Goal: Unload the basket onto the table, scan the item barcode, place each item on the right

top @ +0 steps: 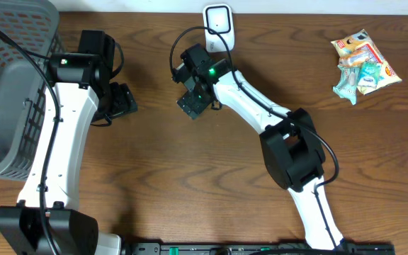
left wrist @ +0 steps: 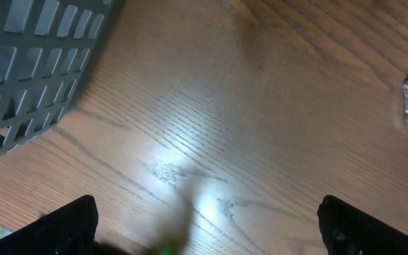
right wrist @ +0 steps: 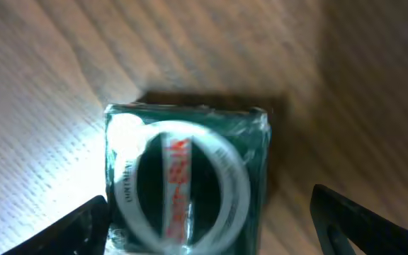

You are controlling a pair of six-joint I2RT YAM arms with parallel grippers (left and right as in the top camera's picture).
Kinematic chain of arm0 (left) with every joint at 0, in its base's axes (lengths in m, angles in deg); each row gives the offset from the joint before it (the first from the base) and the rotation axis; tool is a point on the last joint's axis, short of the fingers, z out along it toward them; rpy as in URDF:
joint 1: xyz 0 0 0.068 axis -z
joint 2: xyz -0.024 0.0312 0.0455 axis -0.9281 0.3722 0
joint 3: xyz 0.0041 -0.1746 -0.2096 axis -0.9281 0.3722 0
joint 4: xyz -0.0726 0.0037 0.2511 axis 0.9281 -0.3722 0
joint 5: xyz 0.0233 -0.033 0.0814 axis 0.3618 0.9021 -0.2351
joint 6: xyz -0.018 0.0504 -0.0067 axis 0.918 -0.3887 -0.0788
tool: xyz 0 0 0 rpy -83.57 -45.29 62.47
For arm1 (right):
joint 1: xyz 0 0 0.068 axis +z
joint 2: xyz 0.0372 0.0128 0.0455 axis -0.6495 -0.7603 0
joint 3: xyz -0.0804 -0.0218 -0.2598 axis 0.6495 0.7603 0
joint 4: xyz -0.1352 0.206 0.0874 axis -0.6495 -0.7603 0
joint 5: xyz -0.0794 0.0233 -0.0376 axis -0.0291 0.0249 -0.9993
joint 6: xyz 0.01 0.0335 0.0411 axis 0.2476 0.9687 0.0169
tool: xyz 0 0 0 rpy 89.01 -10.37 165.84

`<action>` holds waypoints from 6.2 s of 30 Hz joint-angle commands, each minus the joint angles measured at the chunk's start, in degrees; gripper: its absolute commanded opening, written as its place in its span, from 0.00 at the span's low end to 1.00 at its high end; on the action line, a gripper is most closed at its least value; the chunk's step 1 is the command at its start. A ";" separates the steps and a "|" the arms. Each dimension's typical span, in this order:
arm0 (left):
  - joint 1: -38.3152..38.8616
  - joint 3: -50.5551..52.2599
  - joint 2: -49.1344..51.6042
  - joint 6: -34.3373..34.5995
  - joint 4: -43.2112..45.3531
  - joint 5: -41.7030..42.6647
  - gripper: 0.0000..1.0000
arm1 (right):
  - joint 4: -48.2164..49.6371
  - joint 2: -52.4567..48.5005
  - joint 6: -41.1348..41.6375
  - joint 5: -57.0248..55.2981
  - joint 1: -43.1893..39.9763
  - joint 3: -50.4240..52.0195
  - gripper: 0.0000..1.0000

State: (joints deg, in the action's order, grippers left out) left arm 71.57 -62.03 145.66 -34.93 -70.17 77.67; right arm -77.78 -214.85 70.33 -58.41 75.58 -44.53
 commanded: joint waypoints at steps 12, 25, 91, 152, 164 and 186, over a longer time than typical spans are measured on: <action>-0.20 0.13 0.37 0.33 -0.26 -0.50 0.98 | -0.63 -3.39 -1.18 0.11 0.70 0.61 0.84; -0.20 0.13 0.37 0.33 -0.26 -0.50 0.98 | -0.59 2.62 -0.20 -2.99 0.70 0.39 0.84; -0.20 0.13 0.37 0.33 -0.26 -0.50 0.97 | -2.91 5.92 -2.82 8.74 -0.87 0.94 0.50; -0.20 0.13 0.37 0.35 -0.26 -0.50 0.98 | -19.47 14.08 -20.55 56.17 -24.13 0.96 0.47; -0.20 0.13 0.37 0.33 -0.26 -0.50 0.98 | -26.29 14.03 -20.55 15.56 -16.94 7.45 0.46; -0.20 0.13 0.37 0.33 -0.26 -0.50 0.98 | -18.78 14.73 12.90 -2.49 -16.70 13.38 0.99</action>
State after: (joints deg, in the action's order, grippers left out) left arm 71.57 -62.03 145.66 -34.91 -70.22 77.67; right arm -95.70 -201.43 67.77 -59.63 59.03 -28.03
